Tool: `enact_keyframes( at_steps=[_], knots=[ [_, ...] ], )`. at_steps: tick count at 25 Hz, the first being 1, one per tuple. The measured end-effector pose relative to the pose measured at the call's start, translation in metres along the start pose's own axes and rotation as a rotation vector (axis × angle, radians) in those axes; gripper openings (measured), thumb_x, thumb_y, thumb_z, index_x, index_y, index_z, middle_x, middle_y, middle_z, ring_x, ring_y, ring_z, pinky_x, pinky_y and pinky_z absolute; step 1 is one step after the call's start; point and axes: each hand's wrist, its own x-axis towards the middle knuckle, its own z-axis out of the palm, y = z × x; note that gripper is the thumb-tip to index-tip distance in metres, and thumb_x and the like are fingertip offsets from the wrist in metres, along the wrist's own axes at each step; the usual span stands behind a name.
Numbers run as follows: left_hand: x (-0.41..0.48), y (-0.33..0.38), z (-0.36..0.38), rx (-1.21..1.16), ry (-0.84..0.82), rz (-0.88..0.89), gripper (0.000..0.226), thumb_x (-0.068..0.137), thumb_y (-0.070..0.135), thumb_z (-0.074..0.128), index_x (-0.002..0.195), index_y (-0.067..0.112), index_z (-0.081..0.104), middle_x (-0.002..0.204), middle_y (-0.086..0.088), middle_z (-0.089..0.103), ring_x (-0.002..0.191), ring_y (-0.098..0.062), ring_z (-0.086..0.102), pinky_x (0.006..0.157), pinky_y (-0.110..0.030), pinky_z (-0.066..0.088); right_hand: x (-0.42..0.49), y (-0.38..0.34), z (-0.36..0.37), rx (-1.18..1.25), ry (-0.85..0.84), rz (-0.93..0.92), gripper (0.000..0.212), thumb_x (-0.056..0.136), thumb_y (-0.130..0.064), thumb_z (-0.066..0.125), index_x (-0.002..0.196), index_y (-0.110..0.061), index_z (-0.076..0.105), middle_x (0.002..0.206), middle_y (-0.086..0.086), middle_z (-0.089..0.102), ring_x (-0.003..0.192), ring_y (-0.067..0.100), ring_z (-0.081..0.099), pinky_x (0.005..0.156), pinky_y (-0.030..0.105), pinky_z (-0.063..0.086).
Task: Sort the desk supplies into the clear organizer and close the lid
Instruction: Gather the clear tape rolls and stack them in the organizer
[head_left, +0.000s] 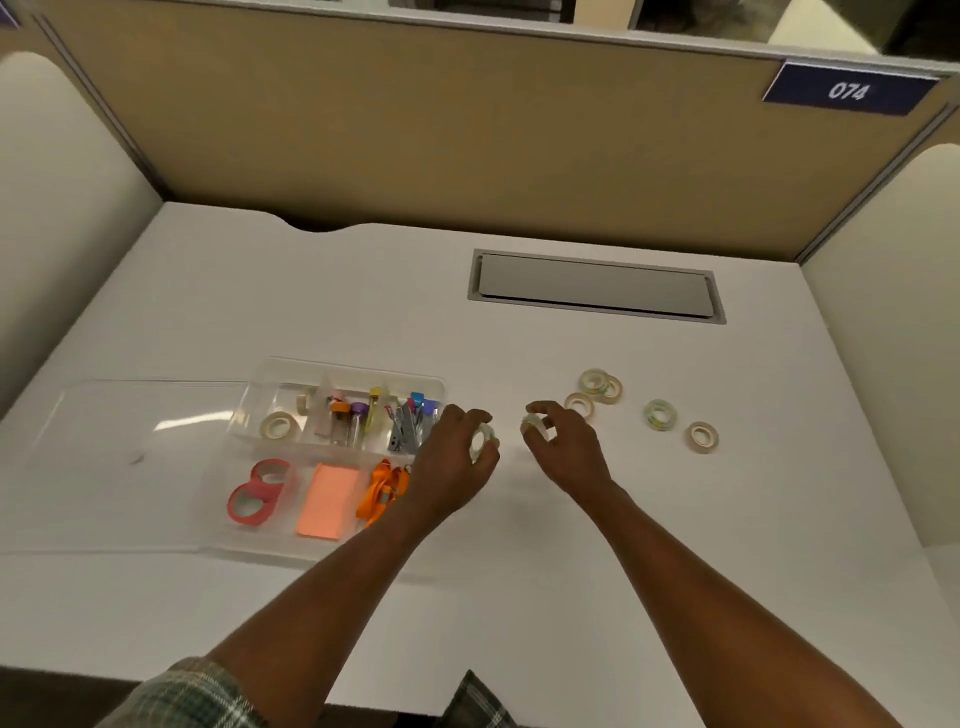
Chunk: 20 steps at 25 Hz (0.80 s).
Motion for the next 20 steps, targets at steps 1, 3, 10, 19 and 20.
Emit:
enact_keyframes(
  at_steps=[1, 3, 10, 19, 20],
  knots=[
    [0.000, -0.013, -0.015, 0.004, 0.027, -0.004, 0.035, 0.088, 0.023, 0.067, 0.120, 0.012, 0.062, 0.109, -0.009, 0.058, 0.098, -0.023, 0.058, 0.078, -0.033, 0.049, 0.005, -0.016, 0.013, 0.001, -0.017, -0.030, 0.032, 0.090, -0.034, 0.063, 0.121, -0.025, 0.062, 0.114, 0.000, 0.066, 0.104, 0.014, 0.061, 0.087, 0.034, 0.053],
    [-0.002, -0.042, -0.046, 0.026, 0.078, -0.037, 0.038, 0.084, 0.019, 0.068, 0.121, 0.012, 0.062, 0.112, -0.010, 0.057, 0.102, -0.025, 0.056, 0.081, -0.032, 0.047, 0.015, -0.048, 0.041, -0.001, -0.049, -0.076, 0.037, 0.088, -0.031, 0.065, 0.124, -0.025, 0.059, 0.117, 0.001, 0.062, 0.108, 0.015, 0.059, 0.089, 0.033, 0.052],
    [-0.016, -0.141, -0.136, 0.210, 0.185, -0.227, 0.047, 0.079, 0.015, 0.071, 0.125, 0.008, 0.061, 0.110, -0.017, 0.058, 0.092, -0.034, 0.061, 0.077, -0.042, 0.054, 0.034, -0.145, 0.143, -0.067, -0.242, -0.256, 0.053, 0.085, -0.026, 0.069, 0.134, -0.026, 0.050, 0.124, 0.004, 0.054, 0.104, 0.020, 0.060, 0.082, 0.026, 0.044],
    [-0.019, -0.186, -0.169, 0.235, 0.166, -0.351, 0.051, 0.086, 0.020, 0.065, 0.134, 0.009, 0.052, 0.120, -0.013, 0.062, 0.107, -0.032, 0.059, 0.088, -0.042, 0.046, 0.049, -0.201, 0.228, -0.371, -0.329, -0.439, 0.057, 0.088, -0.025, 0.066, 0.140, -0.026, 0.045, 0.131, 0.006, 0.055, 0.117, 0.032, 0.057, 0.093, 0.042, 0.050],
    [-0.019, -0.187, -0.169, 0.239, 0.162, -0.347, 0.051, 0.087, 0.021, 0.065, 0.134, 0.010, 0.052, 0.120, -0.013, 0.062, 0.108, -0.032, 0.059, 0.089, -0.042, 0.046, 0.050, -0.202, 0.232, -0.393, -0.339, -0.446, 0.058, 0.088, -0.024, 0.066, 0.142, -0.025, 0.044, 0.134, 0.006, 0.054, 0.119, 0.032, 0.057, 0.093, 0.042, 0.050]
  ],
)
